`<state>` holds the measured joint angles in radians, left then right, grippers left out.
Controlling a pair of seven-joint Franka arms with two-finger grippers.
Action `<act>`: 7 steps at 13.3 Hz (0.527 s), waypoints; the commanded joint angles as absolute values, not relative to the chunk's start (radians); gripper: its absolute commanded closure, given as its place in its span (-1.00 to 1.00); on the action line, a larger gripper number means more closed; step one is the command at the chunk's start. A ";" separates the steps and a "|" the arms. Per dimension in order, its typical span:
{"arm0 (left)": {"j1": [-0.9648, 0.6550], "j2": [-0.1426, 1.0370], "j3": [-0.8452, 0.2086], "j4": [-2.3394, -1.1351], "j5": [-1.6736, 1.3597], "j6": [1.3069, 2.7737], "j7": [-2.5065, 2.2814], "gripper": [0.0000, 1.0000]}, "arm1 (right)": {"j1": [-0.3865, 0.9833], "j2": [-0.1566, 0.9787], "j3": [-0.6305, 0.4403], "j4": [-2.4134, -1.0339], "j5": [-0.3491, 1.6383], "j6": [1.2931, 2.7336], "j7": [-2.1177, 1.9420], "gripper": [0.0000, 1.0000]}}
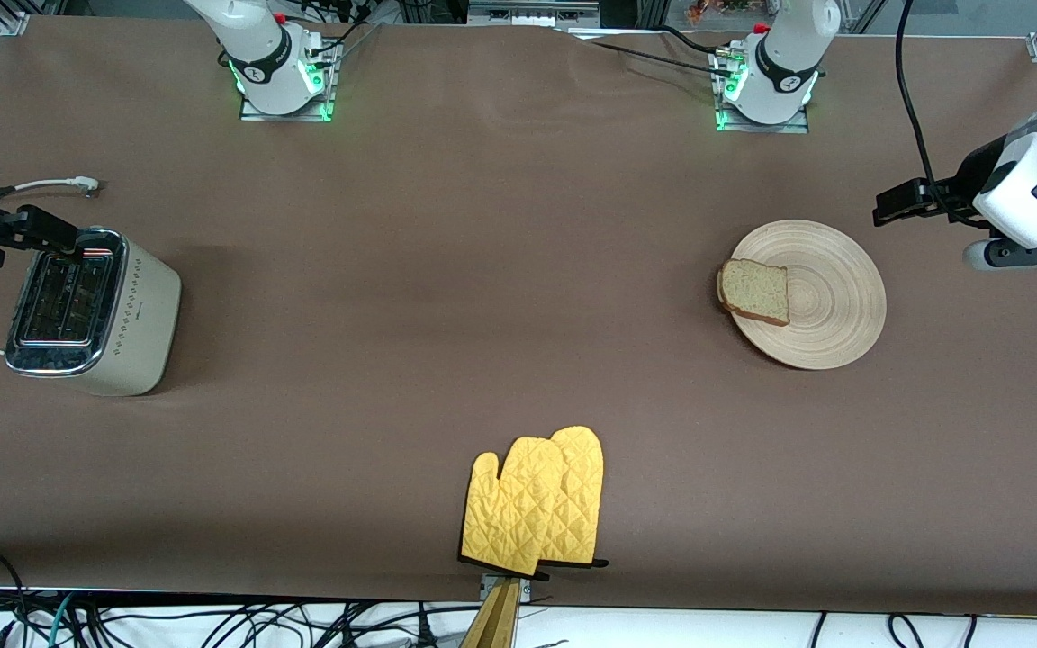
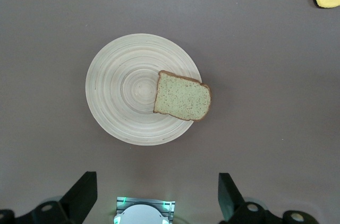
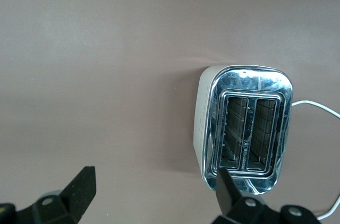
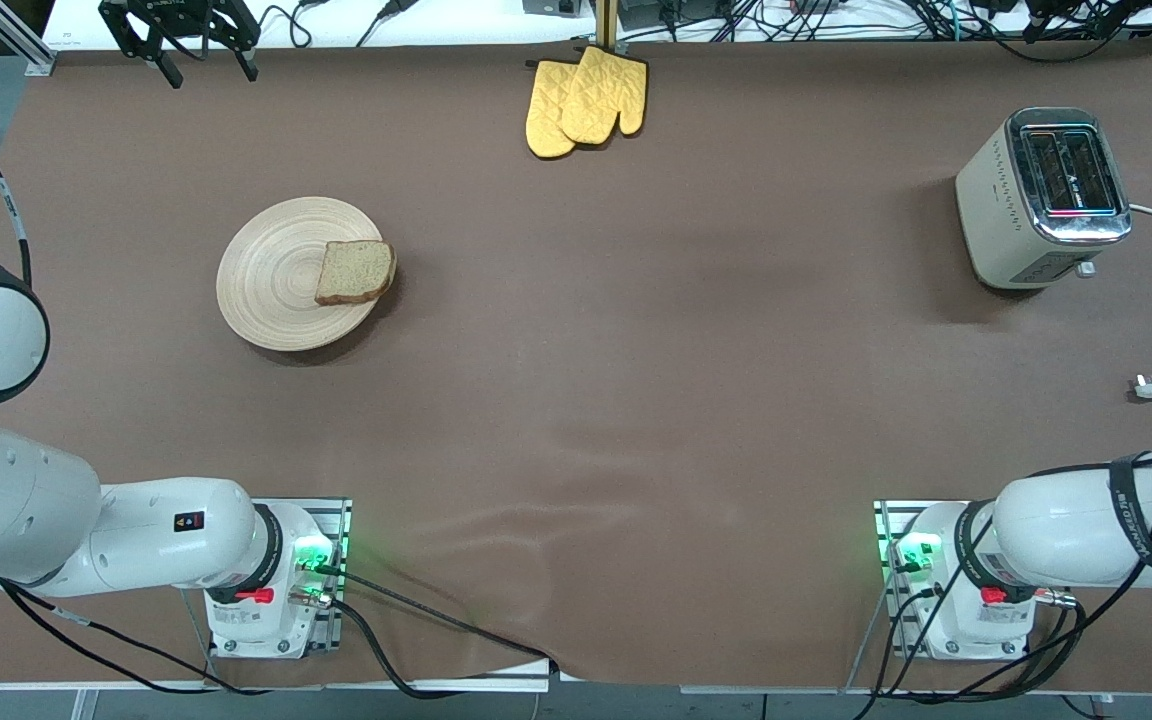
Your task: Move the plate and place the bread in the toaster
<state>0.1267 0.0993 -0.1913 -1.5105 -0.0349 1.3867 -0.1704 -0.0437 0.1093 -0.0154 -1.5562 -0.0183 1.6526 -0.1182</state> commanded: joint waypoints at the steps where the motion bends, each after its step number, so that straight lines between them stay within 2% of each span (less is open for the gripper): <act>1: 0.132 0.112 -0.195 -1.476 -0.031 1.361 -0.149 -1.00 | -0.051 0.114 -0.011 -1.540 -0.005 1.641 -0.107 -1.00; 7: 0.141 0.110 -0.195 -1.476 -0.032 1.361 -0.150 -1.00 | -0.051 0.114 -0.011 -1.537 -0.005 1.641 -0.114 -1.00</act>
